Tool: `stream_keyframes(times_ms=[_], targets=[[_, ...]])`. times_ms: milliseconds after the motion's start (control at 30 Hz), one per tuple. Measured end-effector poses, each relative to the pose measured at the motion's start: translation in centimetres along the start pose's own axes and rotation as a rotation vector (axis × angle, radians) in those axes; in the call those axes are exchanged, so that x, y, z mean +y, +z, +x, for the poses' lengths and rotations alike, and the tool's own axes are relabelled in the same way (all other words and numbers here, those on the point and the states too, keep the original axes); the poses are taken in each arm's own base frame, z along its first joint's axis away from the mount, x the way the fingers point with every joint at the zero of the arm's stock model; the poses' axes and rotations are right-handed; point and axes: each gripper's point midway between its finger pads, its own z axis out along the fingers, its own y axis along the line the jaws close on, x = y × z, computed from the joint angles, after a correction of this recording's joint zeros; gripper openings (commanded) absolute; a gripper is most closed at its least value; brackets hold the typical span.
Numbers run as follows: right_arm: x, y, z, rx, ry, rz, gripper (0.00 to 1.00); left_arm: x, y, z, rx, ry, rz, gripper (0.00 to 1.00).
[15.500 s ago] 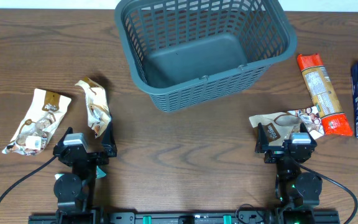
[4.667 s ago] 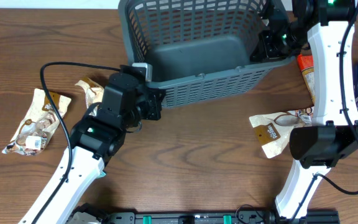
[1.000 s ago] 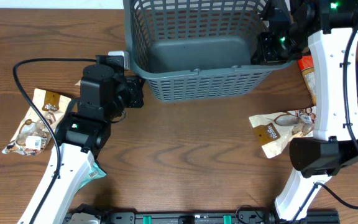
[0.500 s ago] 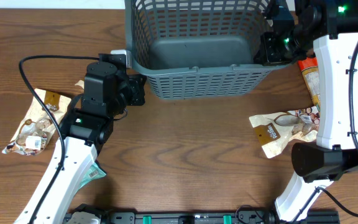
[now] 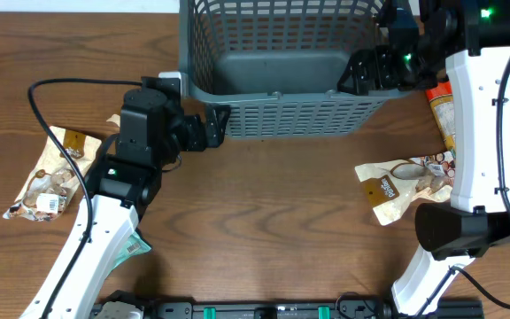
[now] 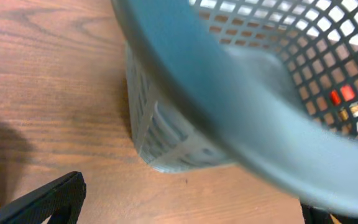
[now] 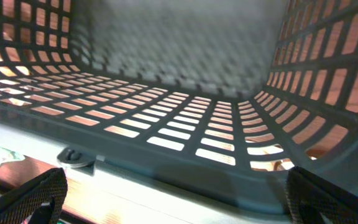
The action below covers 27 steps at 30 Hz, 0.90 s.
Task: Pack container
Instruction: 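Release the basket rims and retract both grippers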
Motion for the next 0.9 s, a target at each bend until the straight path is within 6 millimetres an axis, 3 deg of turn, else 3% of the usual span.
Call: stream_keyframes(times_ms=[133,300,500,567,667,900], targets=[[0.9,-0.1,-0.4,-0.019,-0.006,-0.051,0.99,0.0,-0.7,0.5,0.019,0.016,-0.007,0.99],[2.5,-1.1,-1.0,-0.058,-0.022,-0.133,0.99,-0.4,-3.4,0.0,-0.021,0.035,-0.007,0.99],[5.9,-5.1,-2.5,-0.189,-0.079,-0.266,0.99,-0.4,-8.4,-0.4,-0.098,0.060,-0.045,0.99],[6.0,-7.0,-2.7,-0.242,-0.075,-0.250,0.99,0.0,-10.2,0.1,-0.110,0.062,-0.071,0.99],[4.5,-9.6,-2.9,-0.329,-0.036,-0.158,0.99,0.6,-12.3,0.9,-0.117,0.061,-0.108,0.99],[-3.4,-17.1,-0.8,-0.522,0.139,0.147,0.99,1.8,-15.9,2.7,-0.136,0.060,-0.175,0.99]])
